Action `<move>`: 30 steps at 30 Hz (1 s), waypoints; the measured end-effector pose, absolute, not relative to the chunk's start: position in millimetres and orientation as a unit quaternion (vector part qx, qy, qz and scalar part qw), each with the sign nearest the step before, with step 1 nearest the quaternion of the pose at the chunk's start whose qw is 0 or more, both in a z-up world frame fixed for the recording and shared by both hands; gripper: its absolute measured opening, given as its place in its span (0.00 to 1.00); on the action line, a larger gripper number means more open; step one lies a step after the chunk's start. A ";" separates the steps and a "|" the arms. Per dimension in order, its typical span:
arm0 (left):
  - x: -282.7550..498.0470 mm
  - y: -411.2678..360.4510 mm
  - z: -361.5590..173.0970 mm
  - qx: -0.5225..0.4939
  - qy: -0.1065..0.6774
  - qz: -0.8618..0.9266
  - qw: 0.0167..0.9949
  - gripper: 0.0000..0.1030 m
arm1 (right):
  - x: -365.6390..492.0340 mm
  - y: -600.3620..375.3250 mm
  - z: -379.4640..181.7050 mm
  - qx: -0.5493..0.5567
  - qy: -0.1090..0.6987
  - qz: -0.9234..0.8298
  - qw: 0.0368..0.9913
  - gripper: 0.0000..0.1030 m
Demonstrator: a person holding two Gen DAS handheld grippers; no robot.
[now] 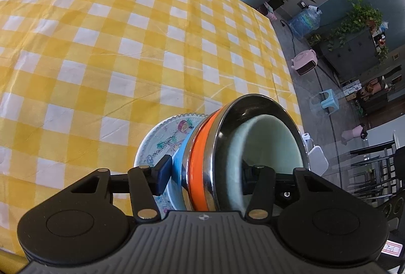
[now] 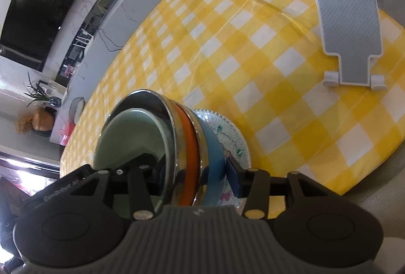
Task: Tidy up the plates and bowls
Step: 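Lower the bowl stack onto the sticker plate and open both tools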
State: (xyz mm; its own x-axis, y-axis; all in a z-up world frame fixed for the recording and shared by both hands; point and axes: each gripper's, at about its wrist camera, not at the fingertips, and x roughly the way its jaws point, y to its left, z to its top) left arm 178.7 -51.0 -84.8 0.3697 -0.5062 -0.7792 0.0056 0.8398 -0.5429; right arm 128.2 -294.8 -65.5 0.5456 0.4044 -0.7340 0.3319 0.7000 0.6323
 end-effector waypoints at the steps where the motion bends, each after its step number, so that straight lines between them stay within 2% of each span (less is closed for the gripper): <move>1: 178.8 -51.1 -84.8 -0.234 0.538 -0.159 0.794 0.54 | 128.1 -294.2 -64.9 0.385 0.475 0.026 0.791 0.51; 9: 179.4 -51.6 -84.0 -0.233 0.534 -0.156 0.798 0.55 | 124.6 -295.2 -61.4 0.382 0.461 0.027 0.800 0.53; 12: 177.4 -51.5 -78.5 -0.232 0.515 -0.160 0.810 0.63 | 122.0 -296.9 -59.2 0.380 0.453 0.018 0.806 0.64; 13: 176.2 -52.1 -75.8 -0.229 0.509 -0.161 0.814 0.65 | 121.1 -297.4 -58.6 0.381 0.450 0.017 0.808 0.64; 17: 171.6 -54.5 -61.6 -0.210 0.482 -0.165 0.834 0.68 | 118.1 -298.3 -54.2 0.379 0.433 0.015 0.818 0.73; 24: 147.4 -51.6 -15.0 -0.141 0.402 -0.163 0.890 0.68 | 112.5 -294.9 -29.5 0.340 0.403 -0.009 0.849 0.77; 30: 110.4 -48.2 26.8 -0.071 0.321 -0.161 0.930 0.68 | 96.7 -279.4 13.3 0.283 0.376 -0.006 0.882 0.81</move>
